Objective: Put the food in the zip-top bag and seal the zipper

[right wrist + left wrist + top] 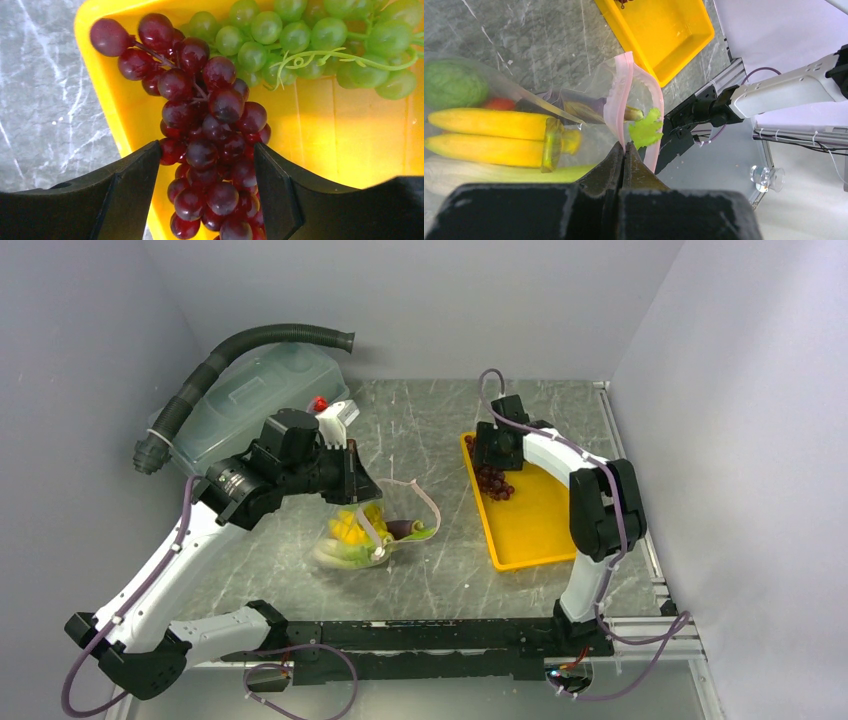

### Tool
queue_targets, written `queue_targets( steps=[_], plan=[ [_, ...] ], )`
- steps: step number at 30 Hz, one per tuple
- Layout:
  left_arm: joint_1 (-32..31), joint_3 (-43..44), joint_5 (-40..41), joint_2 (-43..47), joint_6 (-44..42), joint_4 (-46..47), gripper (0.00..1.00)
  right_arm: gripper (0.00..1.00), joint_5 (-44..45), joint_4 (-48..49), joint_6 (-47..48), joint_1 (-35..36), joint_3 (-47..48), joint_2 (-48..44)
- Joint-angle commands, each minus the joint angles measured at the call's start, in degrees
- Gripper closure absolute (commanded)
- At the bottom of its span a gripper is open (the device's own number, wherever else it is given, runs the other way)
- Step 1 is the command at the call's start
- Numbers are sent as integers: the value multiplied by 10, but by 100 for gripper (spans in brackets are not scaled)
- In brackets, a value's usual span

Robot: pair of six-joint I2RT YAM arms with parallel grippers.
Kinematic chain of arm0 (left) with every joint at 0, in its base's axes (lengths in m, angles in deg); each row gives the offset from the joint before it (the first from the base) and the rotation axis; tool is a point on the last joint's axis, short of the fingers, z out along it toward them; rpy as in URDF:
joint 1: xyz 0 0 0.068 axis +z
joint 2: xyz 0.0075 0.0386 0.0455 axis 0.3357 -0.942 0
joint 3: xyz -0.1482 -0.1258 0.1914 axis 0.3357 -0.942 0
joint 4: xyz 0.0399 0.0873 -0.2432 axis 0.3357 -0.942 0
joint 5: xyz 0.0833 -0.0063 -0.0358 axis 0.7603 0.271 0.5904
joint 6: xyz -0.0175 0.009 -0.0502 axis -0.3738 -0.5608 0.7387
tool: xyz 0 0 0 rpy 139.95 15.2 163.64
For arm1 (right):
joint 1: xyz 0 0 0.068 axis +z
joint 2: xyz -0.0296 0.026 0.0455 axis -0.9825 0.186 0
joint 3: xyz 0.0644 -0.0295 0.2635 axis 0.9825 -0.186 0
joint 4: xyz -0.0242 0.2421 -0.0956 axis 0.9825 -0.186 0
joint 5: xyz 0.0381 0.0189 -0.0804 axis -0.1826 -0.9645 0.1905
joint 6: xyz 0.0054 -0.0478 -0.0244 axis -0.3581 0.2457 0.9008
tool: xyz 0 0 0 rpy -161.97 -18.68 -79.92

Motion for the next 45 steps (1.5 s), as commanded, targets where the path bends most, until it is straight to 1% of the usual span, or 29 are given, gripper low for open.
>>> queue_targets(
  steps=[1, 6, 10, 14, 16, 19, 20, 27, 32, 39, 45],
  plan=[
    [3, 3, 5, 12, -10, 16, 100, 31, 4, 9, 8, -3, 14, 23],
    [4, 3, 5, 11, -9, 16, 100, 36, 21, 3, 16, -3, 3, 37],
    [3, 2, 2, 10, -9, 18, 100, 46, 42, 0, 23, -3, -9, 41],
    [4, 2, 2, 8, -9, 19, 100, 62, 62, -5, 29, -3, -15, 50],
    [3, 3, 2, 8, -9, 17, 100, 74, 71, -6, 33, -3, -19, 53],
    [3, 4, 3, 9, -9, 16, 100, 95, 78, -6, 34, -3, -26, 45],
    [3, 4, 3, 9, -9, 16, 100, 100, 79, -5, 35, -3, -29, 40],
    [3, 4, 8, 8, -8, 20, 100, 100, 92, -7, 36, -2, -50, -16],
    [3, 4, 16, 5, -8, 24, 100, 100, 102, -6, 29, -3, -74, -80],
    [5, 5, 30, 1, -7, 29, 100, 100, 81, -11, 12, 1, -99, -171],
    [6, 4, 47, -1, -5, 32, 100, 100, 64, -30, 7, 10, -100, -256]
  ],
)
